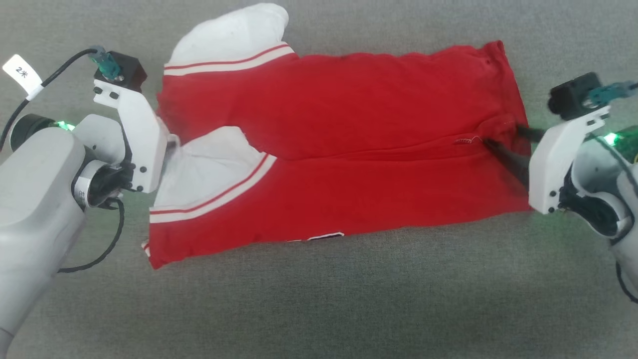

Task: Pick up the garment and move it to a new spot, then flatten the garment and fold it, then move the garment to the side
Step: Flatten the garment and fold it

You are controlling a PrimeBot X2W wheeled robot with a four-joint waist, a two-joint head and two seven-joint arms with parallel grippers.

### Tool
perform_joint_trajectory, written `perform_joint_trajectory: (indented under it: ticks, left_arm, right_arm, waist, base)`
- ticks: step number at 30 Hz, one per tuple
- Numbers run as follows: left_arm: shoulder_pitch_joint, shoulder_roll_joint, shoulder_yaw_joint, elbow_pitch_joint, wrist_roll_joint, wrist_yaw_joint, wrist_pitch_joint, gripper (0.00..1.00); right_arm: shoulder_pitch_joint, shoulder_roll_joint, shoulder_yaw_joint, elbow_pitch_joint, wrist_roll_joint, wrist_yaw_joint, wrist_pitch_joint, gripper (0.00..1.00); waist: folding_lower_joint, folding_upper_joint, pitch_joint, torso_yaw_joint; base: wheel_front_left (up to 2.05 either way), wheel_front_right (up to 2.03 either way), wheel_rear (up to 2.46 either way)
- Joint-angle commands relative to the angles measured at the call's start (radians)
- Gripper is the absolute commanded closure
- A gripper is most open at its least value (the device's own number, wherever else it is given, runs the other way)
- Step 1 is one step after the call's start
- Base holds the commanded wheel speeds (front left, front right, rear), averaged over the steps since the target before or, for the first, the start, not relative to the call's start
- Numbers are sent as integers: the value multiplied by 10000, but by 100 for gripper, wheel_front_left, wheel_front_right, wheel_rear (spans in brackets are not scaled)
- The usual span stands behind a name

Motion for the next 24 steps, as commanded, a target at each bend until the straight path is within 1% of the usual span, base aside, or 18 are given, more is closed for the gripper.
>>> perform_joint_trajectory:
  ticks: [1,4,7,9,12,16,19,21,24]
  left_arm:
    - [-132,21,14,-101,59,-28,-72,0]
    - [43,262,47,-489,80,57,-113,0]
    - [351,532,140,-1063,-34,250,-134,0]
    - [582,800,189,-1507,-86,418,-83,0]
    - [1012,1184,281,-2359,-243,743,7,0]
    - [1803,1749,373,-3592,-468,1309,127,0]
    - [2414,2053,383,-4519,-612,1754,215,0]
    - [2797,2234,380,-5015,-696,2054,245,0]
    - [3264,2421,355,-5589,-822,2456,322,0]
  right_arm:
    - [100,-43,-73,-52,34,0,-183,0]
    - [363,-179,-390,-178,-8,0,-689,0]
    - [696,-162,-999,-401,-211,0,-1412,0]
    - [972,-122,-1473,-542,-509,0,-1918,0]
    - [1440,112,-2421,-844,-1166,0,-2737,0]
    - [2123,695,-3771,-1445,-2250,0,-3626,0]
    - [2693,1329,-4754,-2087,-2902,0,-4053,0]
    - [3068,1762,-5306,-2572,-3250,0,-4165,0]
    - [3541,2293,-5853,-3296,-3698,0,-4016,0]
  waist:
    - [0,0,-132,58]
    - [0,0,-345,150]
    - [0,0,-533,237]
    - [0,0,-627,271]
    - [0,0,-765,319]
    - [0,0,-871,320]
    - [0,0,-898,305]
    - [0,0,-890,289]
    - [0,0,-846,215]
  base:
    - [0,0,0]
    - [0,0,0]
    - [0,0,0]
    - [0,0,0]
    - [0,0,0]
    - [0,0,0]
    - [0,0,0]
    - [0,0,0]
    - [0,0,0]
